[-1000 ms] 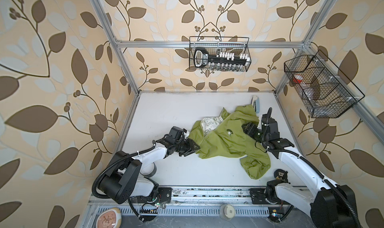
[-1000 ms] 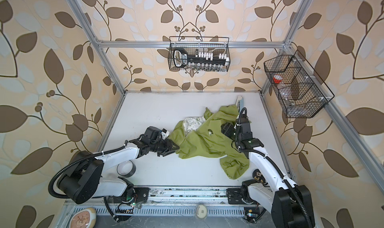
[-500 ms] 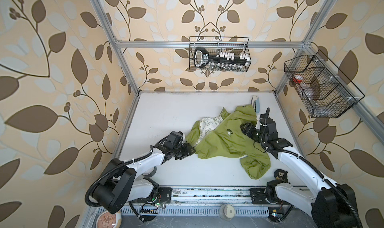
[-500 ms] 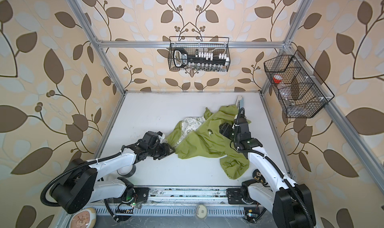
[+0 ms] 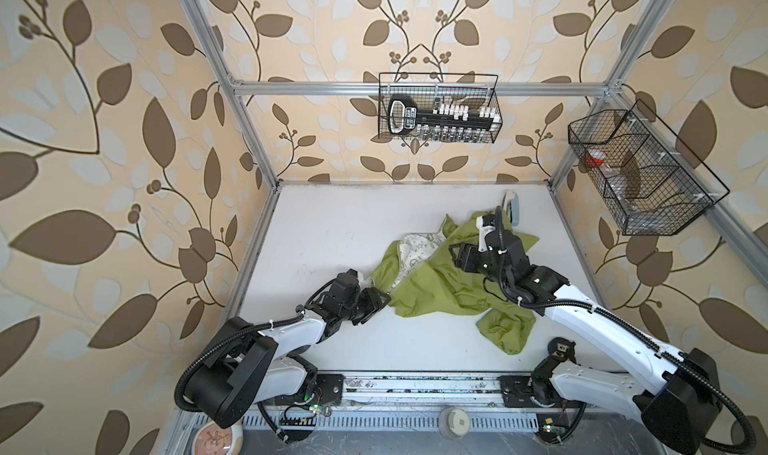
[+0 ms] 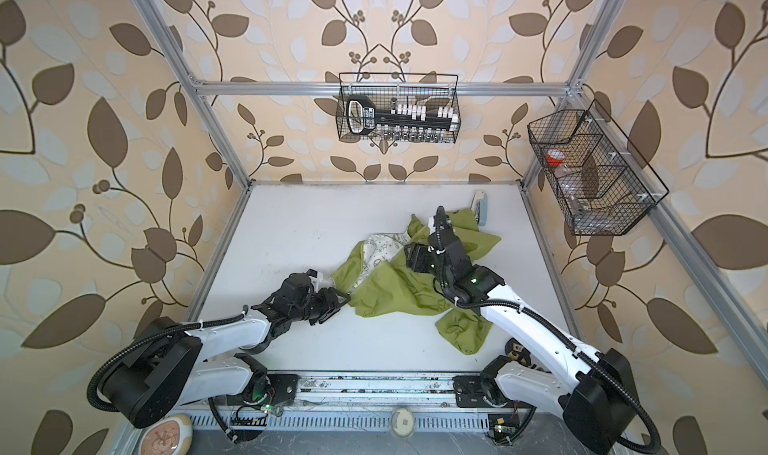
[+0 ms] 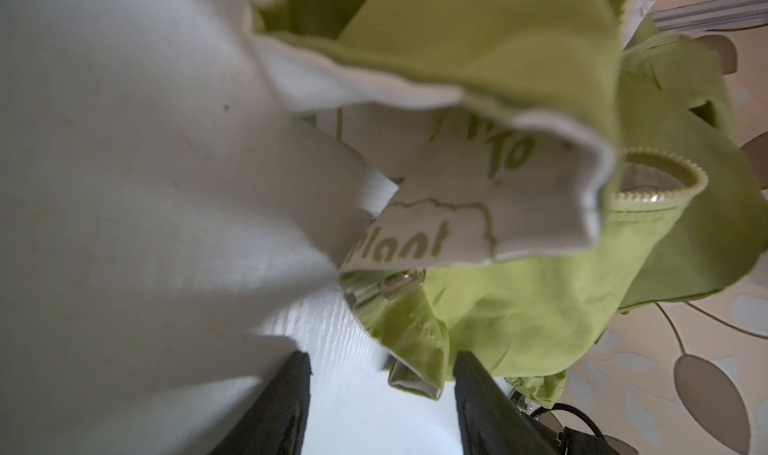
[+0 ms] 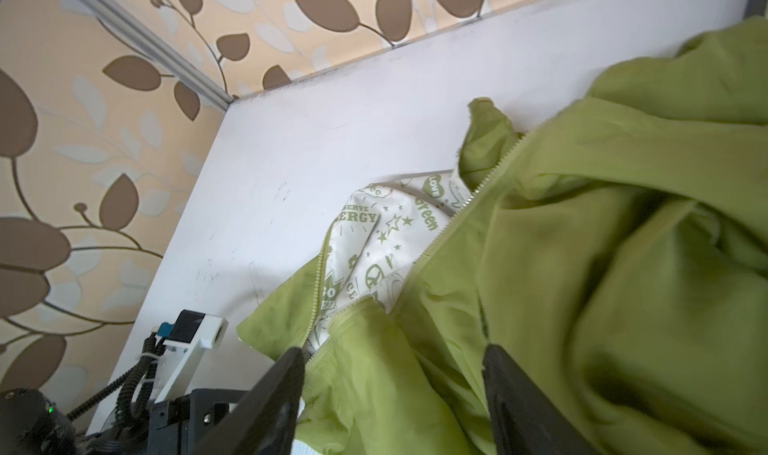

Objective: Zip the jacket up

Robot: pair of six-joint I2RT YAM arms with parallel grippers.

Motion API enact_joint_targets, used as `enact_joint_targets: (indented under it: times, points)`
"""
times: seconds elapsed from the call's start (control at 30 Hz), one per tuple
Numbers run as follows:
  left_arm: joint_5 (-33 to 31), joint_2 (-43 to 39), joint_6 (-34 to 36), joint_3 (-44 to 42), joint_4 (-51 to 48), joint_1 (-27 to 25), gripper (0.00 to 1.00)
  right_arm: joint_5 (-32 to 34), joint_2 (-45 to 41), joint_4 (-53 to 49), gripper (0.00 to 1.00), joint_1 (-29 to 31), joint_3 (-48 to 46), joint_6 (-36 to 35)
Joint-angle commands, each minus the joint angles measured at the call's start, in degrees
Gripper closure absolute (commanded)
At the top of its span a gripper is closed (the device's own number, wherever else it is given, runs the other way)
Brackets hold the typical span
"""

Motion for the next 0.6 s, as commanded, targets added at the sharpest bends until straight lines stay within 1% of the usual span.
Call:
enact_joint_targets:
  times: [0.0, 0.2, 0.3, 0.4, 0.5, 0.57]
  points:
    - [-4.53, 2.0, -1.49, -1.8, 3.37, -0.35, 0.43, 2.56, 3.65, -2.71, 0.3, 2.6, 1.89, -2.27]
    - [-8.88, 3.22, 0.24, -1.97, 1.75, -0.27, 0.43, 1.91, 7.15, -1.65, 0.29, 5.22, 2.58, -1.52]
    - [-8.14, 4.85, 2.59, -1.63, 4.03, -0.26, 0.44, 1.55, 7.59, -1.39, 0.29, 5.32, 2.5, -1.34]
    - [-4.65, 9.05, 4.03, -2.34, 12.76, -0.25, 0.46, 1.36, 7.7, -1.42, 0.29, 5.3, 2.56, -1.32]
    - [-1.12, 15.47, 4.97, -2.97, 21.94, -0.31, 0.5, 1.21, 7.7, -1.56, 0.29, 5.13, 2.59, -1.39]
    - [-0.14, 18.72, 4.89, -3.85, 27.16, -0.3, 0.52, 1.14, 7.64, -1.69, 0.29, 5.04, 2.59, -1.39]
